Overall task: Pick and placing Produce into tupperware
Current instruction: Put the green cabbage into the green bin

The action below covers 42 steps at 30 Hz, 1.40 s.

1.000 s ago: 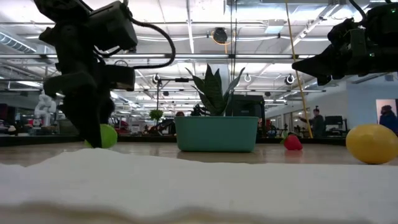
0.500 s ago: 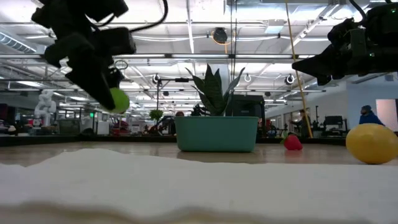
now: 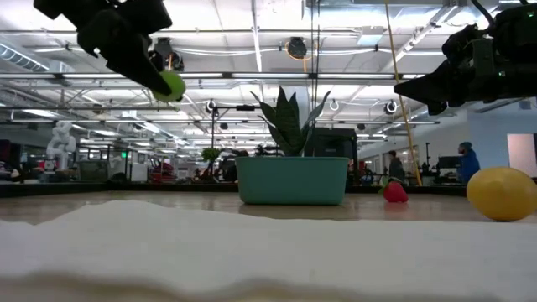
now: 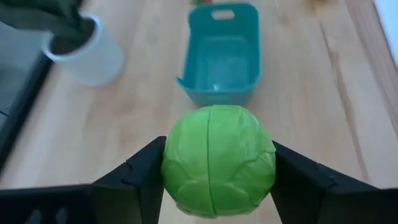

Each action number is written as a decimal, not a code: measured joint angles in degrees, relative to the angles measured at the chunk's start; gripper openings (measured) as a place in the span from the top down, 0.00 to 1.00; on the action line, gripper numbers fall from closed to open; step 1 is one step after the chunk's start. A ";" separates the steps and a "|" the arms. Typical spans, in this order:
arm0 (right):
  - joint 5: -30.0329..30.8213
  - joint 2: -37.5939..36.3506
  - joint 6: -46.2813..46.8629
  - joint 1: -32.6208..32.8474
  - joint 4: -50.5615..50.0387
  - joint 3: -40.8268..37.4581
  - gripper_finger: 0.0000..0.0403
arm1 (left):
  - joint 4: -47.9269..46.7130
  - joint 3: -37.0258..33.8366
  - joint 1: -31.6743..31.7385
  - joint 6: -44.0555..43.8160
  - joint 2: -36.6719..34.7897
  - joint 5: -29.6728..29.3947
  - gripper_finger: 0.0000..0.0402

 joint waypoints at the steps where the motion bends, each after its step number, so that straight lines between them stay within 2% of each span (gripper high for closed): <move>1: 0.00 -0.02 0.00 0.00 0.00 0.02 1.00 | 0.03 0.00 0.77 0.84 -0.85 0.26 0.44; 9: 0.01 -0.01 0.00 0.00 0.00 0.00 1.00 | 4.21 0.07 7.42 5.80 -5.92 7.52 0.41; 18: 0.00 0.00 0.00 0.00 -0.02 0.01 1.00 | 9.07 0.09 15.08 7.65 -4.68 15.48 0.41; 23: 0.00 -0.02 -0.02 0.00 -0.04 0.01 1.00 | 13.02 0.09 16.72 6.26 -1.55 15.58 0.41; 31: 0.02 -0.02 -0.02 0.00 -0.07 0.02 1.00 | 21.75 0.12 17.57 -2.92 5.42 16.94 0.41; 38: 0.02 -0.02 -0.02 -0.01 -0.04 0.02 1.00 | 17.27 7.19 17.71 -8.89 13.31 25.16 0.40; 42: 0.02 0.00 -0.10 0.00 -0.04 0.02 1.00 | 10.00 14.03 18.06 -7.34 18.63 27.95 0.40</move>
